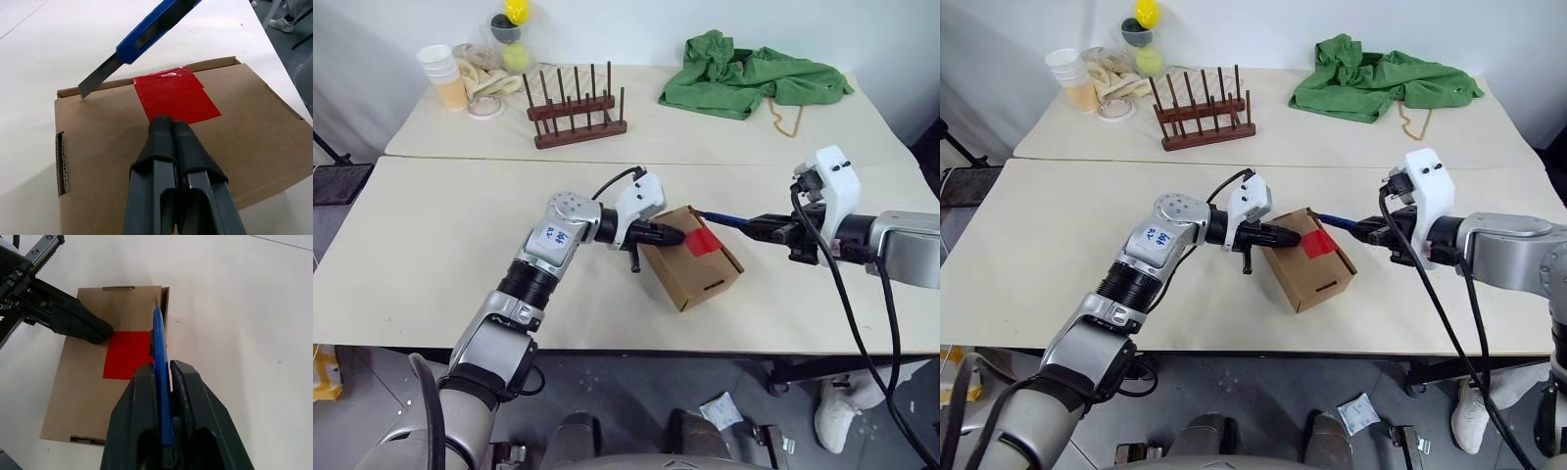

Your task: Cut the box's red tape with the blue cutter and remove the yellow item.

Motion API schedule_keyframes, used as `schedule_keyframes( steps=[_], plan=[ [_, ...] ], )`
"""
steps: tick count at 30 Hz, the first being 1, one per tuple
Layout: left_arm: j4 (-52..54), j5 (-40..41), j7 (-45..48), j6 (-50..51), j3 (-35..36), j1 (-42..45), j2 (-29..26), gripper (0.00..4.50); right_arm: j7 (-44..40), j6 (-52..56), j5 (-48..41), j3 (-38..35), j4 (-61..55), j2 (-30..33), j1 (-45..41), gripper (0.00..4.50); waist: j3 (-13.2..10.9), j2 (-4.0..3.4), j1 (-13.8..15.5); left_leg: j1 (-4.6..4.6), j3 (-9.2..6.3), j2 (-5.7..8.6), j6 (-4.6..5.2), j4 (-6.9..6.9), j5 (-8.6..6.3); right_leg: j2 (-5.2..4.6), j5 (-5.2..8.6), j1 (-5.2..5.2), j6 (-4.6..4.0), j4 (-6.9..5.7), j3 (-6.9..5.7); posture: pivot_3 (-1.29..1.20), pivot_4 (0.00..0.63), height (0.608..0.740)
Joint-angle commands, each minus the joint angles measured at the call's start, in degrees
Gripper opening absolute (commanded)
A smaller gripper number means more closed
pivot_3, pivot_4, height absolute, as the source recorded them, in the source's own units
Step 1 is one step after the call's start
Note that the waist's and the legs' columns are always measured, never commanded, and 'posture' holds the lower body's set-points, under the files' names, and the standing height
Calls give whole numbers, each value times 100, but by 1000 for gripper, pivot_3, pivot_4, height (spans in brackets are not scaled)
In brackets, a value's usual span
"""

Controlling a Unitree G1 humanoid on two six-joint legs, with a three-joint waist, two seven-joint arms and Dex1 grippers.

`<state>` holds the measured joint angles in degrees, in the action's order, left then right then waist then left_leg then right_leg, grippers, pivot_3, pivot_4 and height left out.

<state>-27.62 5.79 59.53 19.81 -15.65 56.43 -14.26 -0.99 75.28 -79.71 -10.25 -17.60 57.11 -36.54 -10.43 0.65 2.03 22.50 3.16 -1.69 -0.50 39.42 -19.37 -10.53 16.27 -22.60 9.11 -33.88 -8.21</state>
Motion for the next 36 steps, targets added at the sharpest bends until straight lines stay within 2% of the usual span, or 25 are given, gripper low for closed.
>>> schedule_keyframes(
  steps=[1, 8, 16, 29, 36],
  plan=[
    [117, -44, 13, 5, -40, -110, 8, 0, 27, -59, -232, -385, -33, -17, -26, 150, 0, 0, -1, 0, 0, 0, 0, 0, 0, 0, 0, 0, 0, 0, 0, 0, 150, 740],
    [172, -43, 17, 46, -51, -142, 29, 0, 152, -123, -301, -482, 85, -96, -82, 150, 0, 0, -2, -1, 0, 0, 0, 2, 0, 0, 0, 1, 0, -1, 0, 0, 150, 740],
    [219, -48, 43, 83, -68, -144, 9, 0, -53, -97, 214, -296, -3, -132, 83, 150, 0, 0, 2, -1, 0, 0, 0, 2, 0, 0, 0, 1, 0, -2, 1, 0, 150, 740],
    [300, -62, 18, 165, -55, -179, -14, 0, -230, 60, 224, -292, -69, -181, 218, 150, 0, 0, -3, -1, 1, 0, 0, 4, 0, 0, 0, 1, 0, -3, 1, 0, 150, 740],
    [357, -63, 18, 206, -66, -213, -16, 0, -321, 71, 367, -388, 39, -90, -75, 150, 0, -1, -4, -1, 1, 0, 0, 5, 0, 0, 0, 1, 0, -3, 1, 0, 150, 740]
  ],
)
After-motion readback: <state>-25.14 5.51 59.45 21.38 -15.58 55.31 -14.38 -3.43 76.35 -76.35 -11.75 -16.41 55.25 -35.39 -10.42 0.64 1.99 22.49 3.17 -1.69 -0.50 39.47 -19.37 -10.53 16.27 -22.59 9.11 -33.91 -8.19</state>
